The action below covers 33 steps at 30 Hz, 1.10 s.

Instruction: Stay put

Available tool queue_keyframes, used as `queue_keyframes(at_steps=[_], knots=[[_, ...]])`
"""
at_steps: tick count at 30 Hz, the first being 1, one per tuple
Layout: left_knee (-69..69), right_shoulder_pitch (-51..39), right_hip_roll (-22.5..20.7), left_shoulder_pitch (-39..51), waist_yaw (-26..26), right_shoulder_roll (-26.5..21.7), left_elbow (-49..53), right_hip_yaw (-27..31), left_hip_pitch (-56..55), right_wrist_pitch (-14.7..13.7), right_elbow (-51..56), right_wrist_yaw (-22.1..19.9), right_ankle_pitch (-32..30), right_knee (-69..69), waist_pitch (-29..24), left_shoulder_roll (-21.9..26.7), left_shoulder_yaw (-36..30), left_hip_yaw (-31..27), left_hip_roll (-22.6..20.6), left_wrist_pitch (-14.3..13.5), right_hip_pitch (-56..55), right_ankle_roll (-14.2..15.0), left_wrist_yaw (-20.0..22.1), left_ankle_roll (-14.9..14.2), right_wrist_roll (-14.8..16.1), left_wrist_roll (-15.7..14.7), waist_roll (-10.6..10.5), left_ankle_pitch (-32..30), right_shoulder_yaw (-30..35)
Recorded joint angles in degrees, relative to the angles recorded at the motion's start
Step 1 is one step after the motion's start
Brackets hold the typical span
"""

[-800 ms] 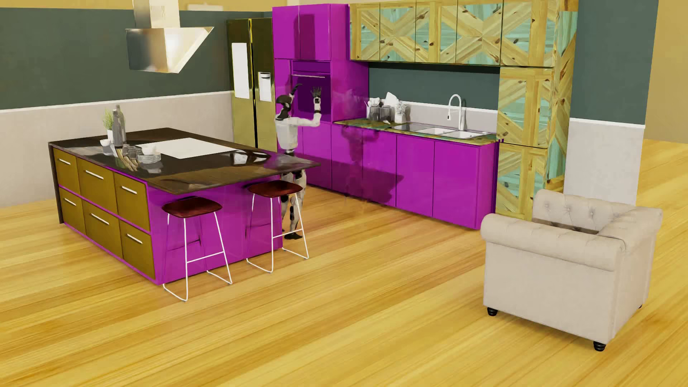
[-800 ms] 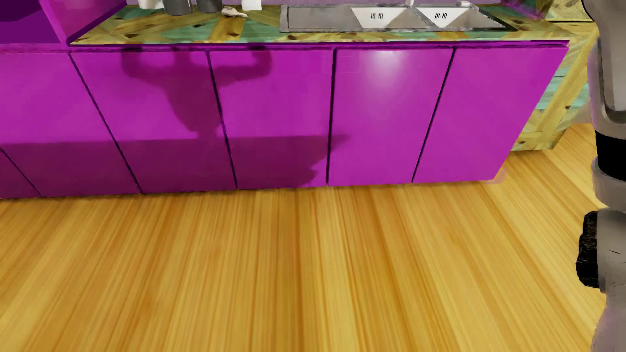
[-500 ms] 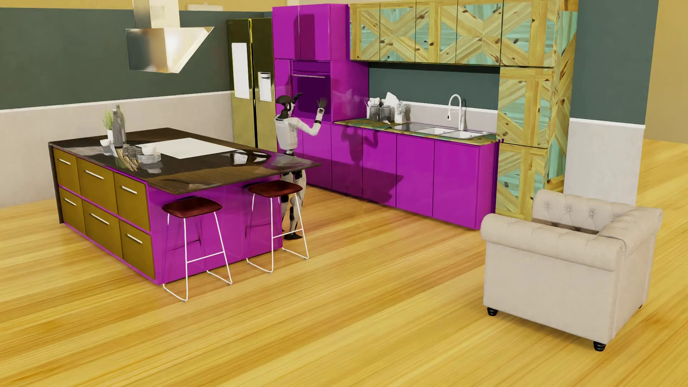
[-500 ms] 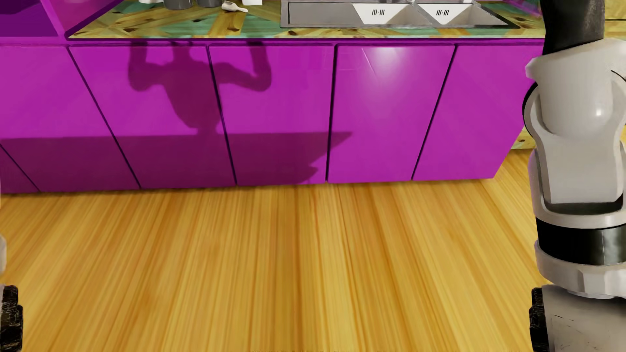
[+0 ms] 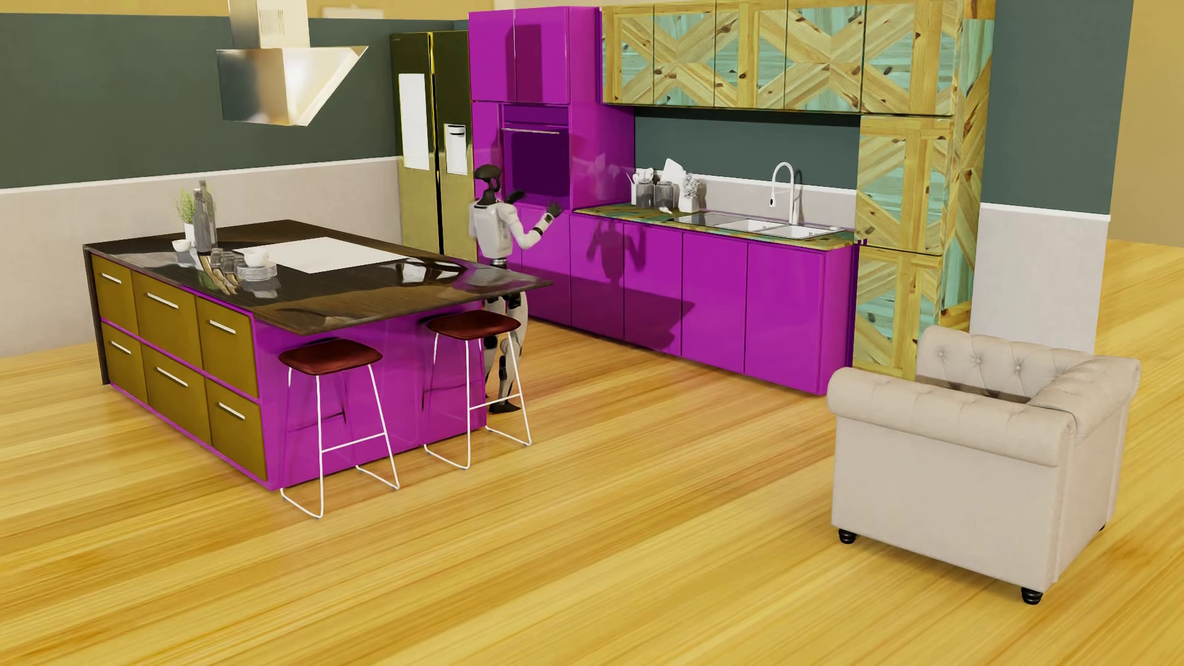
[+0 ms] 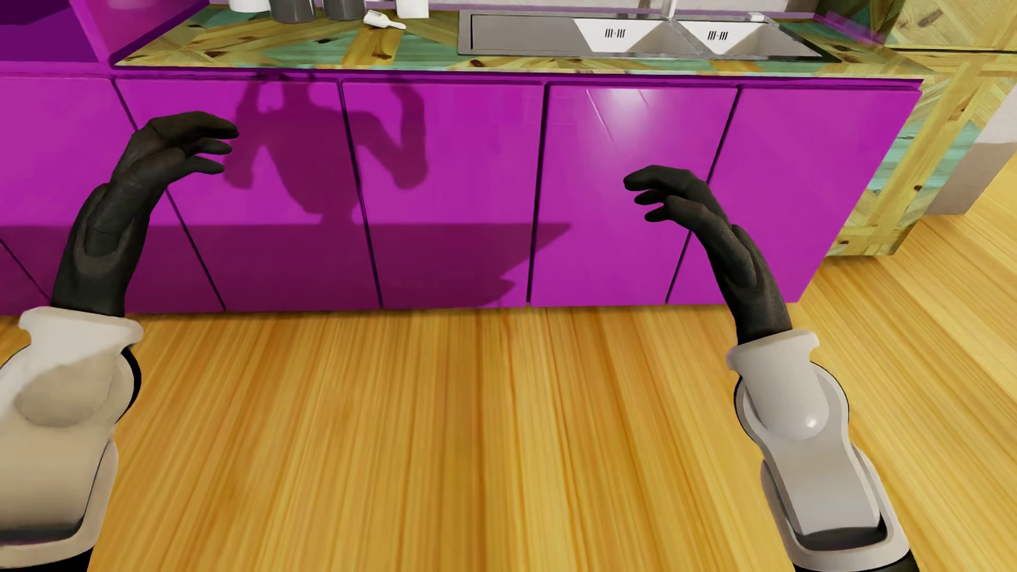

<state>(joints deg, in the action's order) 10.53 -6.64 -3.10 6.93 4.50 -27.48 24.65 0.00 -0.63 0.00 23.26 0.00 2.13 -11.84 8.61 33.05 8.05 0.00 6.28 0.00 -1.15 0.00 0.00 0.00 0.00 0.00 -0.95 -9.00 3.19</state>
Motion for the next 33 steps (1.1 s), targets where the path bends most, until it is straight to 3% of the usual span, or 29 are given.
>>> queue_keyframes(at_steps=[6,11,16,25,33], knots=[[0.09,7.34,0.04,-6.79,0.11,2.24,0.23,0.00,-0.75,0.00,-6.48,0.00,-0.77,0.23,0.04,-1.16,-7.03,0.00,0.19,0.00,-0.66,0.00,0.00,0.00,0.00,0.00,-0.06,-0.07,3.90],[-0.15,7.70,0.19,-8.04,0.48,2.51,-7.46,0.00,-0.10,0.00,-17.43,0.00,-1.28,0.36,-0.71,1.01,-16.23,0.00,0.23,0.00,-0.29,0.00,0.00,0.00,0.00,0.00,-0.82,-0.04,4.94],[-0.13,7.98,0.34,-9.07,0.06,2.27,-14.24,0.00,0.03,0.00,-23.86,0.00,-1.17,0.09,-1.43,-0.38,-21.86,0.00,0.11,0.00,-0.16,0.00,0.00,0.00,0.00,0.00,-2.15,0.05,7.05],[0.34,7.41,0.69,-8.03,-1.26,2.19,-27.02,0.00,-0.97,0.00,-39.27,0.00,-1.70,0.24,-2.08,-4.34,-24.71,0.00,-0.11,0.00,-0.48,0.00,0.00,0.00,0.00,0.00,-0.58,-0.49,19.18],[-0.13,3.26,0.21,-4.34,-0.48,4.44,-43.19,0.00,-0.53,0.00,-50.50,0.00,-0.92,-0.42,-3.16,-6.52,-35.78,0.00,0.31,0.00,-0.87,0.00,0.00,0.00,0.00,0.00,-0.90,-0.14,28.48]])
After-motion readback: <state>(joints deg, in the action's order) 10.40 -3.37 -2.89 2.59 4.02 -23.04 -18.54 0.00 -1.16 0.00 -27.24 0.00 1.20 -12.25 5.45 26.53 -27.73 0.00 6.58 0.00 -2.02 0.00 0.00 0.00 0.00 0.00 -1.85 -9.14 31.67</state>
